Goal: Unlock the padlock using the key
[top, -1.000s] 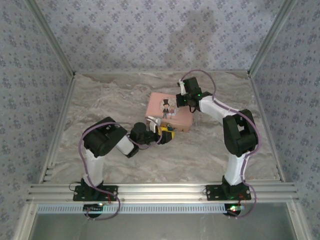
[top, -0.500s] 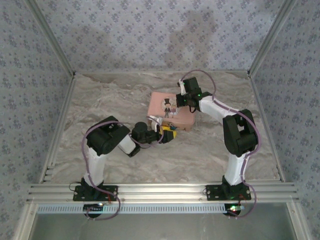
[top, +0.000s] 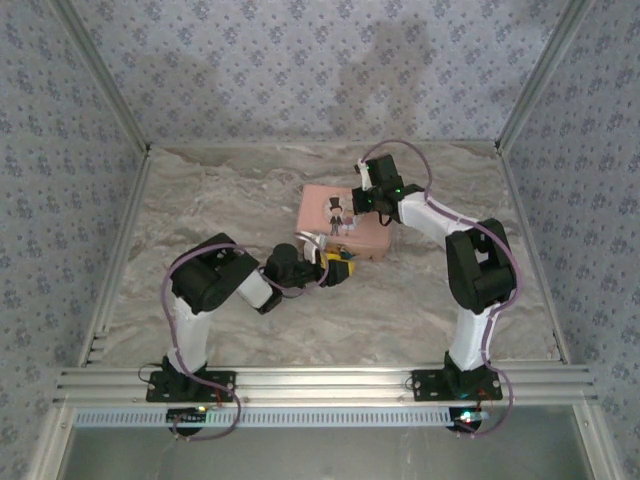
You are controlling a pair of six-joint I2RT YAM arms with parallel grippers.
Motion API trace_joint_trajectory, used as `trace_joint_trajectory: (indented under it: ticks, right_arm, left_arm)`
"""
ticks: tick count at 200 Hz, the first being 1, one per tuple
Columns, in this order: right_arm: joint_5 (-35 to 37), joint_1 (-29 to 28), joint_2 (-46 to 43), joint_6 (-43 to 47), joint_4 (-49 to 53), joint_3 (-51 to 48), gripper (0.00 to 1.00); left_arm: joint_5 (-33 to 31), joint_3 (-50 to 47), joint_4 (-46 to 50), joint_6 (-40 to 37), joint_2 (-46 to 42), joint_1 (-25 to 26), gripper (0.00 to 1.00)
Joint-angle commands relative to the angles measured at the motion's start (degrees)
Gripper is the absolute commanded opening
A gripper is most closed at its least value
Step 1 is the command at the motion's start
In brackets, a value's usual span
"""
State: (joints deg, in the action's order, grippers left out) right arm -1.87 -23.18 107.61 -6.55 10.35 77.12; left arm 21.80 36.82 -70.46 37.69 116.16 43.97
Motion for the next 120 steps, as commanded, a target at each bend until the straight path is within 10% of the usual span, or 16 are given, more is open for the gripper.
trace_joint_trajectory:
  ticks: [1, 120]
  right_arm:
    - [1.14, 0.06, -1.22, 0.92, 3.99, -0.36, 0.00]
    - [12.41, 4.55, -12.77, -4.75, 12.48, -4.47, 0.00]
  left_arm:
    - [-9.57, 1.37, 17.07, -3.65, -3.56, 1.54, 0.76]
    - [-7.65, 1.45, 11.32, -1.61, -2.49, 1.83, 0.80]
